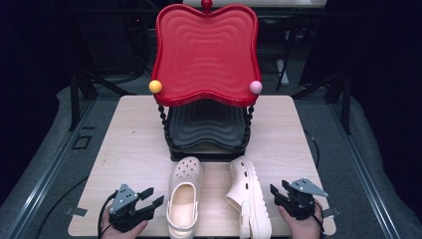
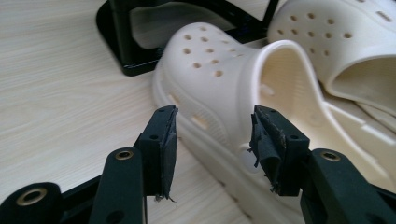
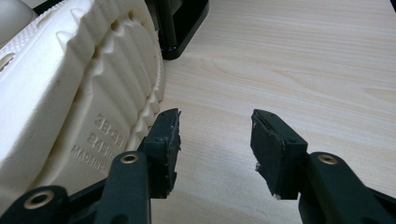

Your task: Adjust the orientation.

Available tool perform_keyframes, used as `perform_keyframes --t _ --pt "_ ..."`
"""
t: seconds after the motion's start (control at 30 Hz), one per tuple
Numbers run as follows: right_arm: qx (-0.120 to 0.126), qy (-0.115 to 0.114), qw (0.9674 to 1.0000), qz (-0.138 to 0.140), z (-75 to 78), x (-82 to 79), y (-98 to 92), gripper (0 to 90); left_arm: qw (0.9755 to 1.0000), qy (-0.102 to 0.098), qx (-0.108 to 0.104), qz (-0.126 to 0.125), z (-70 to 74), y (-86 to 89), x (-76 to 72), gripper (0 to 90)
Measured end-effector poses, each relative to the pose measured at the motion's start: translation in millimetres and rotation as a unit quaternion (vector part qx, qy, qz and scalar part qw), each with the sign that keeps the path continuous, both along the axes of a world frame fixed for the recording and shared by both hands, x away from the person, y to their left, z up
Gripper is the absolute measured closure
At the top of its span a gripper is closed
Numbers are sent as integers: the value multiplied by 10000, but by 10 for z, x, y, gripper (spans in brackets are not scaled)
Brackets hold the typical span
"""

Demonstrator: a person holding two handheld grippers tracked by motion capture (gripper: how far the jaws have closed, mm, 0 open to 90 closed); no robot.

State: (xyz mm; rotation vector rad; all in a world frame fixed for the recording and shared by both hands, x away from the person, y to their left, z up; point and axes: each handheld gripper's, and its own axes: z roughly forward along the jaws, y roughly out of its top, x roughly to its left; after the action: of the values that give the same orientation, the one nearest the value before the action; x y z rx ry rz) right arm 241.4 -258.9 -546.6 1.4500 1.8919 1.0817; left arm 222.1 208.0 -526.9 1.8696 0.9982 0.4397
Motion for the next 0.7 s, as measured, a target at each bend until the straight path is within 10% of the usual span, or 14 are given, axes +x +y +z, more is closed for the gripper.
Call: perform_keyframes --t 0.27,0.7 --pt "45 29 10000 -31 -12 9 -11 518 9999 142 10 -38 -23 -241 50 555" --pt "110 71 9999 -82 -26 14 -43 512 9974 83 613 383 -95 -541 150 767"
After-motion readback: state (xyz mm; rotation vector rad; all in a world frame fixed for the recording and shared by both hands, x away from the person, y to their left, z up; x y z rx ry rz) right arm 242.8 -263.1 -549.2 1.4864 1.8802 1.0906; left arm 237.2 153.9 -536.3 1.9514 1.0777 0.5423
